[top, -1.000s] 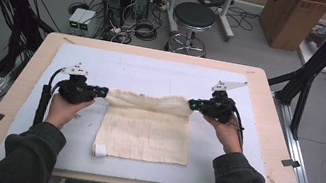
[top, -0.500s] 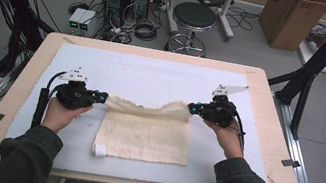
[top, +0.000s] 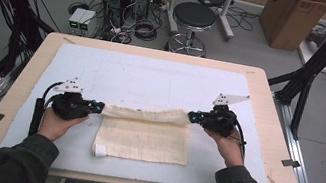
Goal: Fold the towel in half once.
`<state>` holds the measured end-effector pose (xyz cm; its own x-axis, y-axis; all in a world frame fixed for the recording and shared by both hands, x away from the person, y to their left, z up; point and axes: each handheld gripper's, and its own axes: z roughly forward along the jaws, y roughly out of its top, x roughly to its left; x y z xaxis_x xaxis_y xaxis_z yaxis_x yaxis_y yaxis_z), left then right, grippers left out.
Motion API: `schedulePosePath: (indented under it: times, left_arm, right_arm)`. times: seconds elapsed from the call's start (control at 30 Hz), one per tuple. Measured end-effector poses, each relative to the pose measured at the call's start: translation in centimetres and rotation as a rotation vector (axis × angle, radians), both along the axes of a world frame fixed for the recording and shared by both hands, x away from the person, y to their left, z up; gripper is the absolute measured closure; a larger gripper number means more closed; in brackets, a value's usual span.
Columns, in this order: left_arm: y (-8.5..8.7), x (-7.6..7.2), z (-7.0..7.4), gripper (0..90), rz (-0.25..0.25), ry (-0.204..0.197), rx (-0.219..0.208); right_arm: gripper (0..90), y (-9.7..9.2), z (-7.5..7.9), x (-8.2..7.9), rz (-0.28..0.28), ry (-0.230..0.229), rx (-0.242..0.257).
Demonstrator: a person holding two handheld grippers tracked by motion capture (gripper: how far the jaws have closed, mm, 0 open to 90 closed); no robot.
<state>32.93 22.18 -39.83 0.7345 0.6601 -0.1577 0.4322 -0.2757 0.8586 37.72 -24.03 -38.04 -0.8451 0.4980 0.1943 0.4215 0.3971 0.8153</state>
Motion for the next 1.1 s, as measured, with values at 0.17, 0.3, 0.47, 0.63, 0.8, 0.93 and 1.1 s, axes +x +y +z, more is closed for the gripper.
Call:
schedulePosePath:
  times: [0.17,0.3,0.47,0.63,0.8,0.93,1.1]
  left_arm:
    - [-0.1,-0.8,-0.4,87.6,-0.011,0.002,0.004]
    - [-0.1,-1.4,-0.6,87.5,-0.022,-0.003,0.01]
    - [-0.1,-1.9,-0.5,87.4,-0.03,-0.008,0.02]
    - [-0.3,-2.4,-0.4,87.3,-0.047,-0.013,0.034]
    - [-0.1,-3.0,-0.9,87.3,-0.045,-0.011,0.032]
    - [0.2,-3.7,-1.3,87.3,-0.04,-0.007,0.022]
    - [0.3,-4.4,-1.6,87.2,-0.048,-0.009,0.024]
  right_arm:
    - [86.5,0.1,-0.5,-0.8,0.009,-0.002,-0.006]
    - [86.5,0.0,-0.7,-1.2,0.012,0.002,-0.007]
    - [86.5,-0.1,-1.0,-1.7,0.012,0.002,-0.008]
    - [86.5,-0.3,-1.1,-2.2,0.012,-0.004,-0.006]
    - [86.5,-0.3,-1.3,-2.8,0.018,-0.005,-0.013]
    - [86.5,-0.1,-1.4,-3.2,0.026,-0.004,-0.02]
    - [86.5,0.0,-1.6,-3.7,0.033,-0.005,-0.026]
